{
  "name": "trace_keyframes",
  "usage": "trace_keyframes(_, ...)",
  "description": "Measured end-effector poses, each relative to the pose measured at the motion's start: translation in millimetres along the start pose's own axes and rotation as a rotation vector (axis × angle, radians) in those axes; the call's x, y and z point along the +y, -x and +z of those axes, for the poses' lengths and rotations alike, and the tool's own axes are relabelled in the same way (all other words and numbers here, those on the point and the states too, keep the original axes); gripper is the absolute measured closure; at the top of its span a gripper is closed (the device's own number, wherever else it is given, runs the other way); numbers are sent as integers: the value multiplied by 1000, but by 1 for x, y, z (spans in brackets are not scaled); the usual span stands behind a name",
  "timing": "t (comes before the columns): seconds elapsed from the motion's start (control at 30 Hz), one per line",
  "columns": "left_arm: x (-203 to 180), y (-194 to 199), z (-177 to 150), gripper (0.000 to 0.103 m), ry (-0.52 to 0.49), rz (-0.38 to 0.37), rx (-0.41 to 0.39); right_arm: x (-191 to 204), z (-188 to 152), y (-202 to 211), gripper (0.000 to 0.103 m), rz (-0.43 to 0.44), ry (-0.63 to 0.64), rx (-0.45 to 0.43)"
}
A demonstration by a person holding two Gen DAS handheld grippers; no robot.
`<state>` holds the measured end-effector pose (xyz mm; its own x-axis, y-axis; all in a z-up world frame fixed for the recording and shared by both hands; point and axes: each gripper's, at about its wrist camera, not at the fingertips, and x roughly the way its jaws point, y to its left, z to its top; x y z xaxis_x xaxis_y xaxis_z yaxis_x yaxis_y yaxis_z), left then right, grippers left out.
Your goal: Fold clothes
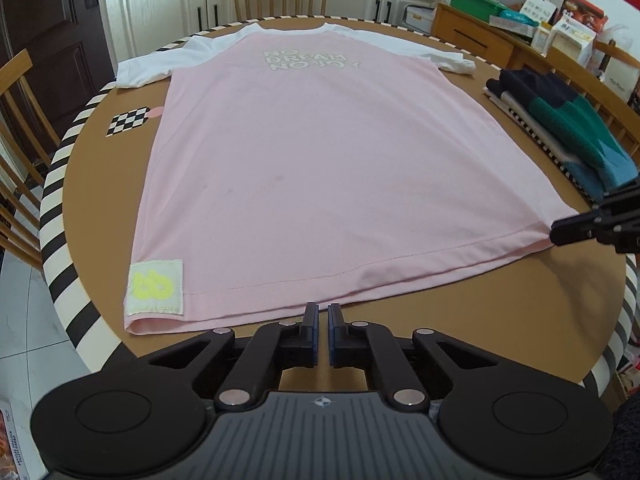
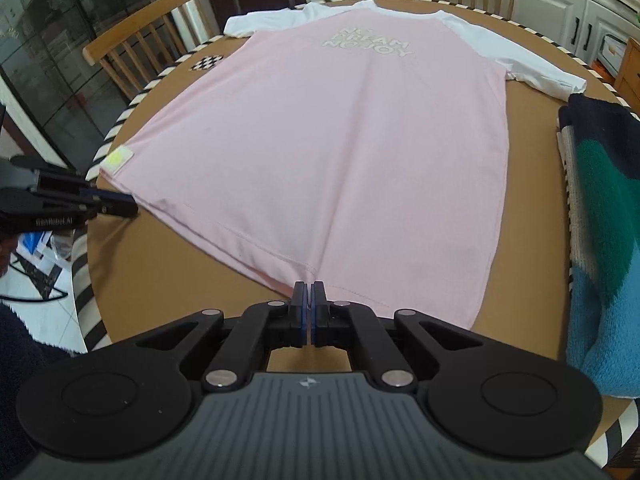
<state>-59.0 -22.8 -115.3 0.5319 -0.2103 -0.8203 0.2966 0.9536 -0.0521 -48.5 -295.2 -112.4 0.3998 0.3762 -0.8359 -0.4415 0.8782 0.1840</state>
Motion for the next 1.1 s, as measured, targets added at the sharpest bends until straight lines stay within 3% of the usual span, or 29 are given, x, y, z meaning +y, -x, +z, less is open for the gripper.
trace_keyframes(0.27, 4, 9, 12, 93, -9, -12, -28, 2, -5, -6, 100, 8, 4, 65)
trace_keyframes(0.4, 5, 3, 29, 86, 9, -30, -71, 3, -4, 0, 85, -13, -6, 82)
trace_keyframes(0.53, -1, -12, 45, 80, 65, -72, -127, -7, 13, 14, 64, -22, -99, -57)
trace_keyframes(0.67, -10, -33, 47, 80, 50, -72, -80, -10, 33, -9, 66, -39, -128, -119)
trace_keyframes(0.73, -12, -37, 40, 80, 36, -58, -47, -8, 35, -26, 68, -49, -119, -85)
trace_keyframes(1.1, -2, -19, 11, 79, 77, -30, -19, 22, -6, -23, 66, -91, 32, -30)
